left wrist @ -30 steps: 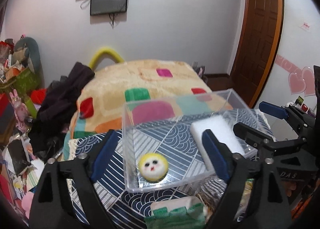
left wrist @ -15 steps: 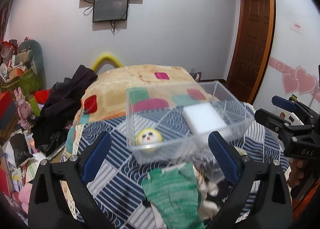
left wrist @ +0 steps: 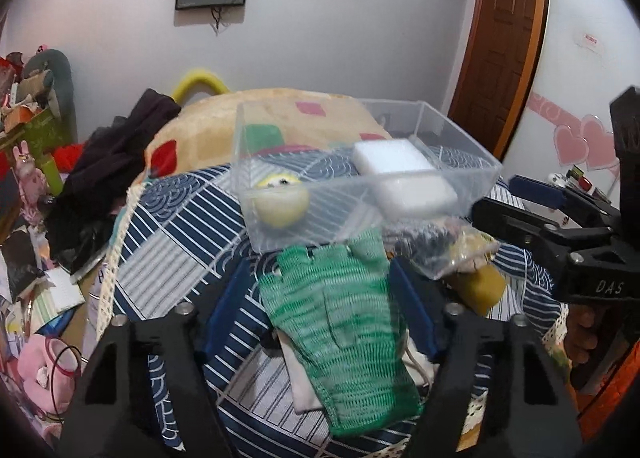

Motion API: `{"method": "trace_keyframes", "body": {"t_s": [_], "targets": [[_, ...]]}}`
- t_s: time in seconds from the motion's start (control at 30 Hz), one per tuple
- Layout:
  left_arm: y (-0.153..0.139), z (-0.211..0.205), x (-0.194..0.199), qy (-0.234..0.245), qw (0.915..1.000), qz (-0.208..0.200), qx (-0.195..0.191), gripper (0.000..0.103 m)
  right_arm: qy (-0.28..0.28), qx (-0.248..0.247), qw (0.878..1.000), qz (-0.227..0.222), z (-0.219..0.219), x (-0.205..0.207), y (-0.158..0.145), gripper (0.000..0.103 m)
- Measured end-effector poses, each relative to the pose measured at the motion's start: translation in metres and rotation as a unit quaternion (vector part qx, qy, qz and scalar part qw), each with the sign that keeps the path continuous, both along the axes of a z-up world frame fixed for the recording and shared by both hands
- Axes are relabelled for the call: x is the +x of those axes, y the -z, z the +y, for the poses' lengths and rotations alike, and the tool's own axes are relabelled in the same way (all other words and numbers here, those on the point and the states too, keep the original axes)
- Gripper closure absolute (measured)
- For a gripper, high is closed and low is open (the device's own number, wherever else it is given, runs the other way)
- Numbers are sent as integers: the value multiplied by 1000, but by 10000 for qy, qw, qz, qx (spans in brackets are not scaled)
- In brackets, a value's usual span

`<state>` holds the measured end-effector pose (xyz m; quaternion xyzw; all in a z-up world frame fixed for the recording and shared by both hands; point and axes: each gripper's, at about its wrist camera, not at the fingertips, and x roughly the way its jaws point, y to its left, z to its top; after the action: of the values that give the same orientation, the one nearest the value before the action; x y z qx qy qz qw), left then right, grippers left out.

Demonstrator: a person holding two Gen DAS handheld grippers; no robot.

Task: Organize soft objects
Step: 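Grasp the green knit glove with the left tool while the right tool grasps the scourer bag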

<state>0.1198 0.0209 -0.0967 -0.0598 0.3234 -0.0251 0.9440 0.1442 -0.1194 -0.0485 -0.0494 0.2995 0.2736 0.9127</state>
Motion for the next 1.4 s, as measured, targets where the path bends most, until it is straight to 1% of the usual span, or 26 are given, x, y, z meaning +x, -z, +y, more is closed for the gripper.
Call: {"method": "trace_keyframes", "body": {"t_s": [0.03, 0.1, 0.17, 0.27, 0.37, 0.43, 0.47, 0.5, 0.6, 0.63, 0.67, 0.73, 0.87, 0.97, 1.13, 1.4], "targets": [[3, -1, 0, 31, 10000, 36, -9, 43, -49, -19, 10000, 15, 1, -2, 3, 13], [7, -2, 1, 91, 9999, 104, -68, 45, -157, -50, 9998, 91, 8, -1, 6, 17], [12, -2, 2, 166, 9996, 170, -160, 45, -228, -61, 9996, 177, 13, 2, 10, 19], [15, -1, 1, 235, 9992, 196, -240, 50, -316, -82, 9990, 311, 18, 2, 17, 21], [17, 1, 0, 328, 9987, 217, -324, 55, -357, -187, 9983, 430, 23, 5, 25, 28], [19, 2, -1, 363, 9983, 226, -392, 60, -409, -228, 9975, 524, 23, 6, 29, 42], [20, 2, -1, 378, 9981, 235, -418, 62, -444, -227, 9970, 586, 23, 6, 32, 45], [22, 1, -3, 374, 9981, 237, -431, 66, -456, -222, 9968, 617, 23, 7, 32, 51], [23, 1, -5, 399, 9981, 226, -408, 76, -491, -222, 9966, 629, 22, 6, 33, 62], [23, 1, -5, 398, 9982, 219, -385, 82, -504, -225, 9965, 623, 22, 5, 33, 66], [22, 0, -5, 394, 9984, 195, -352, 86, -507, -239, 9968, 578, 21, 2, 32, 68], [21, -2, -6, 386, 9986, 166, -315, 98, -495, -242, 9973, 487, 19, 0, 29, 73], [18, -2, -8, 394, 9986, 104, -338, 98, -505, -156, 9980, 339, 17, -6, 21, 78], [14, -3, -12, 351, 9989, 35, -294, 99, -497, -122, 9985, 199, 14, -11, 14, 78], [0, -3, -21, 345, 9987, -140, -343, 99, -462, 9, 9989, -8, 6, -18, 1, 78], [-26, 3, -32, 293, 9977, -463, -393, 99, -203, 231, 9990, -321, -10, -23, -20, 78]]}}
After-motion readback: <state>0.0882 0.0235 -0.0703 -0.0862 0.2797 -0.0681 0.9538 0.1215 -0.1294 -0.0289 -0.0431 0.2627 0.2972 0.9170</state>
